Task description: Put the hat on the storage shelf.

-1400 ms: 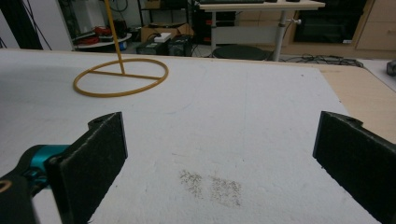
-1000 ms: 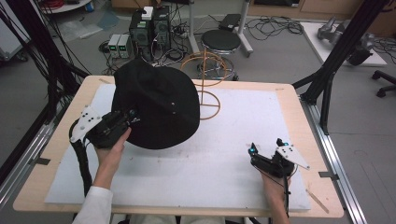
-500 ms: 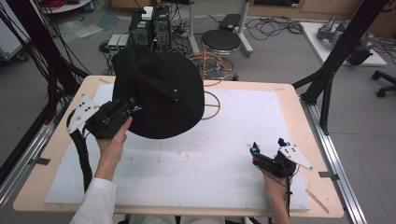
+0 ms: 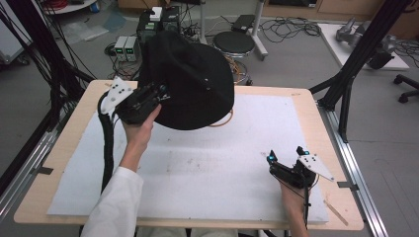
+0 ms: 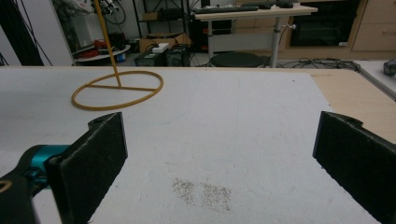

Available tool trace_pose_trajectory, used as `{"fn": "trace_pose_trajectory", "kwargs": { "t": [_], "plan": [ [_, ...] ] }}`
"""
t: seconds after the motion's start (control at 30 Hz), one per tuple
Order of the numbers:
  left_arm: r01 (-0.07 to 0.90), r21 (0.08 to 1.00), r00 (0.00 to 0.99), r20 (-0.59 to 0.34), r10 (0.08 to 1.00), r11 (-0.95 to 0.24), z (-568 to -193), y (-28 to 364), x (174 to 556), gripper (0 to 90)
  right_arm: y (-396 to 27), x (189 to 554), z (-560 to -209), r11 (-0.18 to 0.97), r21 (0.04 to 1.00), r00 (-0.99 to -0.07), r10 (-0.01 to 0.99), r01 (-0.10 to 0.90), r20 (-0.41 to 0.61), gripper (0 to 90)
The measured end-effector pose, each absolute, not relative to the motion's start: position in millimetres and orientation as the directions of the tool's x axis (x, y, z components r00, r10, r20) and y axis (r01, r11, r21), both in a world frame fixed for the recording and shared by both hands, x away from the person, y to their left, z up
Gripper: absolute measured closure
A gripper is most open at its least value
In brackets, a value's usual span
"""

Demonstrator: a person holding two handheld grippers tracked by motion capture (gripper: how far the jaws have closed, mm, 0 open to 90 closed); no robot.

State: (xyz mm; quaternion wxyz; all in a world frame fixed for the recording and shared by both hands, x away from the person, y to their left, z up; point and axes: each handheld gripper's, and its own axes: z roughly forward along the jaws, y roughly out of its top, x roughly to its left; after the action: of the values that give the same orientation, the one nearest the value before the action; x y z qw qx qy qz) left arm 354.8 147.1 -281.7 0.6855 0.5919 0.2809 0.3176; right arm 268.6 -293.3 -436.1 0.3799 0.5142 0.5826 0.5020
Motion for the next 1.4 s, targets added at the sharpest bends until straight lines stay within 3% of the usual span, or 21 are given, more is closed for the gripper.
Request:
{"fn": "trace_pose_trajectory", "kwargs": {
  "t": [0.47, 0.73, 1.4],
  "plan": [
    [-0.097, 0.995, 0.662, 0.046, 0.748, 0.025, -256, 81, 401, 85.7, -295, 268, -435, -0.045, 0.977, -0.181, 0.980, 0.209, 0.084, 1.9],
    [-0.048, 0.998, 0.660, 0.056, 0.749, -0.033, -235, 55, 438, 85.7, -296, 267, -435, -0.056, 0.976, -0.182, 0.979, 0.210, 0.095, 1.9],
    [0.117, 0.990, 0.631, -0.009, 0.776, -0.083, -236, 45, 481, 85.6, -296, 267, -435, -0.047, 0.977, -0.192, 0.978, 0.207, 0.088, 1.9]
  ]
}}
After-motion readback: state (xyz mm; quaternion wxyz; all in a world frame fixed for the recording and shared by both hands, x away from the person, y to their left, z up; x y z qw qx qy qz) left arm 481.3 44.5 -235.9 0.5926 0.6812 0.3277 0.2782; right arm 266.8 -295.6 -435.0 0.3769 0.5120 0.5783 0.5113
